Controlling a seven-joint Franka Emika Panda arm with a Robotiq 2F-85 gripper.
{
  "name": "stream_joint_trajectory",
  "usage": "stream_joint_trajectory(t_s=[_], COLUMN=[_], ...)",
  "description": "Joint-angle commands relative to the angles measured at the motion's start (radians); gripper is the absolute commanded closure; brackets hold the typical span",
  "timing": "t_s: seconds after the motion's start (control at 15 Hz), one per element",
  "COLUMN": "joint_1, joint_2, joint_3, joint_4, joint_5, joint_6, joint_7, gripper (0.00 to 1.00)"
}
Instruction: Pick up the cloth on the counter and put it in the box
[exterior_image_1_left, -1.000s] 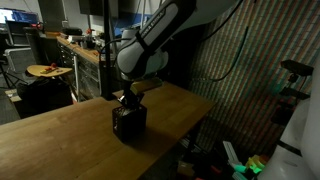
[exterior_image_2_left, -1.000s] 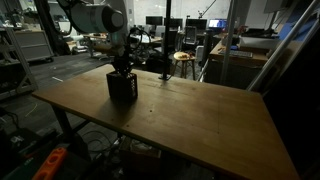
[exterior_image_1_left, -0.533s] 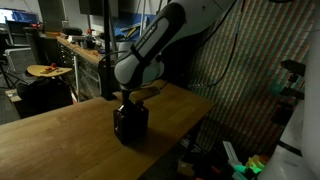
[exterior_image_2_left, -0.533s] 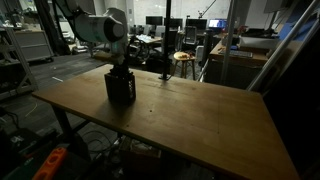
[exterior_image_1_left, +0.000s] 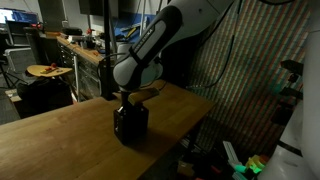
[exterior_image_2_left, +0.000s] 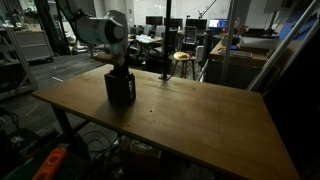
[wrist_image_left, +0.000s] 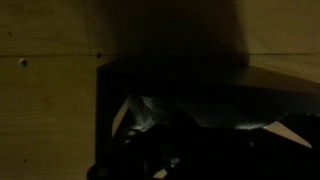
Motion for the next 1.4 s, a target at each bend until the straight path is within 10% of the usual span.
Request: stream_joint_trajectory(t_s=[0.0, 1.33], joint_1=[0.002, -0.026], joint_2=[-0.01, -0.519], joint_3=[-0.01, -0.016], joint_4=[-0.012, -0.269], joint_5=[0.012, 0.022], joint_6=[0.009, -0.012], joint_7=[-0.002, -0.007], gripper=[0.96, 0.96])
